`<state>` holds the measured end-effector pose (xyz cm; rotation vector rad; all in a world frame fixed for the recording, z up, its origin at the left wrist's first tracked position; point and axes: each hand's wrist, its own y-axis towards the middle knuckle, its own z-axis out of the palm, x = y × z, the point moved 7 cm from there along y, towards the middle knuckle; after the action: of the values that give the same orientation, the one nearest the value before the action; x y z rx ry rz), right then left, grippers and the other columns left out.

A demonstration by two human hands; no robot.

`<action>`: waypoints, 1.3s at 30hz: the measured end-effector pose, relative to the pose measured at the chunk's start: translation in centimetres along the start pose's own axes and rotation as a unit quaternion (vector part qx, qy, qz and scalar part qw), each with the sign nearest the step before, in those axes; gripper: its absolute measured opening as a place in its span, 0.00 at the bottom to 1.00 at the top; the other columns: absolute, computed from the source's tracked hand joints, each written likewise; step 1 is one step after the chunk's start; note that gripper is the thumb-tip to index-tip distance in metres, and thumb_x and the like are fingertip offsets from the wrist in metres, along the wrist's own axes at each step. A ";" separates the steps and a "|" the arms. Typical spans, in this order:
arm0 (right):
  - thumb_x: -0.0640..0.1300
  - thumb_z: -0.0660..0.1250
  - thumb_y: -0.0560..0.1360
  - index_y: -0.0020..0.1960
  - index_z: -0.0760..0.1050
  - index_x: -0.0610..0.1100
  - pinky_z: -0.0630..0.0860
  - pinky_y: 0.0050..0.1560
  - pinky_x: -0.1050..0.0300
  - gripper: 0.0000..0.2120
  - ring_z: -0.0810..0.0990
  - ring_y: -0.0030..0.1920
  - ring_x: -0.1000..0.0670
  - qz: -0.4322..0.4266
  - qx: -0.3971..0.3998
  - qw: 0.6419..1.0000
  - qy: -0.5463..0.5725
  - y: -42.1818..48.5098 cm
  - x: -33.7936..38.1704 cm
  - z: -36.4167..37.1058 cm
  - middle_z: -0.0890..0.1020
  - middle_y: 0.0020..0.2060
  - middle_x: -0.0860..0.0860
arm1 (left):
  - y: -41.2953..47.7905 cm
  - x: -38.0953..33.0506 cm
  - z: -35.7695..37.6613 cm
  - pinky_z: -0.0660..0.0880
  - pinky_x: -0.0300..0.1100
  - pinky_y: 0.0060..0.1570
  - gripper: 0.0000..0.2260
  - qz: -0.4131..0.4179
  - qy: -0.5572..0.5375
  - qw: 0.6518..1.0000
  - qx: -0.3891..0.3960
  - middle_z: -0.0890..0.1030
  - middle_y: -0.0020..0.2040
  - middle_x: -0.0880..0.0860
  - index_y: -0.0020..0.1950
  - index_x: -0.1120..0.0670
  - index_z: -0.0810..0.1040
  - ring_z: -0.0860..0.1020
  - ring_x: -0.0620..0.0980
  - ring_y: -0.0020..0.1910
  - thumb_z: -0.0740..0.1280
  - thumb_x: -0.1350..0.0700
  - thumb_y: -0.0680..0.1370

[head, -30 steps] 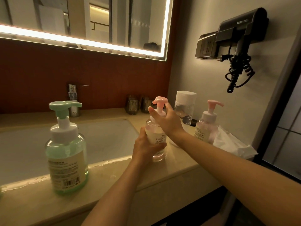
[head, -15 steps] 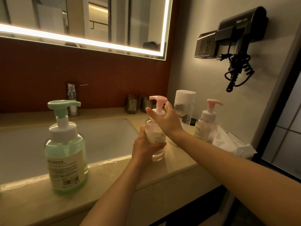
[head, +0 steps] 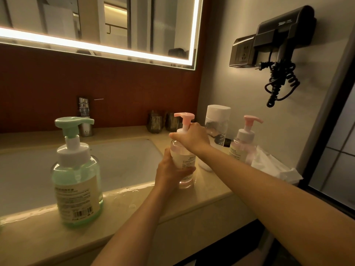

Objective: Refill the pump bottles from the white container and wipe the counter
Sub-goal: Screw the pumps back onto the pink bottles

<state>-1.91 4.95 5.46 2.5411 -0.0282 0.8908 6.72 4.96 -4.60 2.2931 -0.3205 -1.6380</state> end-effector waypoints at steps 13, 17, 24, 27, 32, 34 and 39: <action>0.65 0.64 0.68 0.75 0.52 0.42 0.65 0.68 0.42 0.45 0.66 0.70 0.43 -0.012 -0.026 0.999 0.040 -1.5 -0.4 -0.3 0.64 0.72 0.46 | -0.2 -0.6 -0.1 0.76 0.47 0.53 0.35 0.009 0.011 1.000 -0.004 0.76 0.60 0.55 0.67 0.54 0.61 0.76 0.55 0.57 0.76 0.53 0.66; 0.62 0.67 0.69 0.75 0.54 0.43 0.69 0.65 0.46 0.43 0.68 0.68 0.43 -0.016 0.004 0.994 0.106 -1.2 -0.3 0.5 0.67 0.70 0.46 | -0.3 -0.5 -0.2 0.76 0.47 0.53 0.35 0.011 0.005 1.000 -0.006 0.76 0.60 0.55 0.67 0.54 0.61 0.76 0.55 0.57 0.76 0.53 0.66; 0.60 0.65 0.71 0.71 0.60 0.44 0.69 0.65 0.47 0.36 0.72 0.64 0.45 -0.017 -0.018 0.995 0.100 -2.5 -1.4 0.9 0.72 0.66 0.48 | 0.0 -0.4 0.0 0.75 0.47 0.54 0.35 0.008 0.008 1.000 -0.009 0.76 0.60 0.53 0.67 0.53 0.61 0.76 0.53 0.57 0.76 0.51 0.66; 0.60 0.67 0.70 0.73 0.57 0.45 0.70 0.62 0.50 0.39 0.71 0.65 0.45 -0.035 -0.029 0.992 0.119 -2.0 -0.7 -0.1 0.70 0.68 0.48 | -0.1 -0.3 -0.1 0.77 0.49 0.54 0.36 0.009 0.006 1.000 -0.007 0.76 0.60 0.54 0.67 0.53 0.62 0.76 0.54 0.57 0.77 0.52 0.65; 0.57 0.69 0.70 0.65 0.68 0.41 0.69 0.52 0.59 0.30 0.75 0.59 0.45 -0.035 0.051 0.989 0.134 -0.6 0.2 0.1 0.76 0.58 0.46 | -0.1 -0.2 0.0 0.77 0.47 0.52 0.36 0.012 0.002 1.000 0.005 0.75 0.58 0.52 0.66 0.52 0.62 0.75 0.53 0.56 0.77 0.53 0.64; 0.58 0.69 0.69 0.60 0.73 0.40 0.69 0.50 0.59 0.28 0.77 0.56 0.46 -0.021 0.018 0.990 0.139 -0.8 -0.1 0.1 0.79 0.55 0.46 | 0.0 -0.1 0.1 0.76 0.43 0.49 0.35 0.015 -0.003 1.000 0.009 0.75 0.55 0.50 0.65 0.52 0.62 0.76 0.52 0.55 0.77 0.53 0.65; 0.62 0.65 0.71 0.59 0.71 0.42 0.73 0.54 0.56 0.27 0.78 0.55 0.47 0.015 -0.085 0.991 0.105 -2.0 -0.1 0.4 0.79 0.54 0.48 | 0.0 -0.1 0.2 0.76 0.41 0.46 0.36 0.027 -0.001 1.000 0.007 0.76 0.54 0.50 0.66 0.52 0.61 0.76 0.49 0.50 0.77 0.51 0.65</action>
<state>-1.43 6.56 4.30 2.2842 -0.0748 1.1137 6.50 5.01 -4.53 2.2721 -0.3928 -1.6177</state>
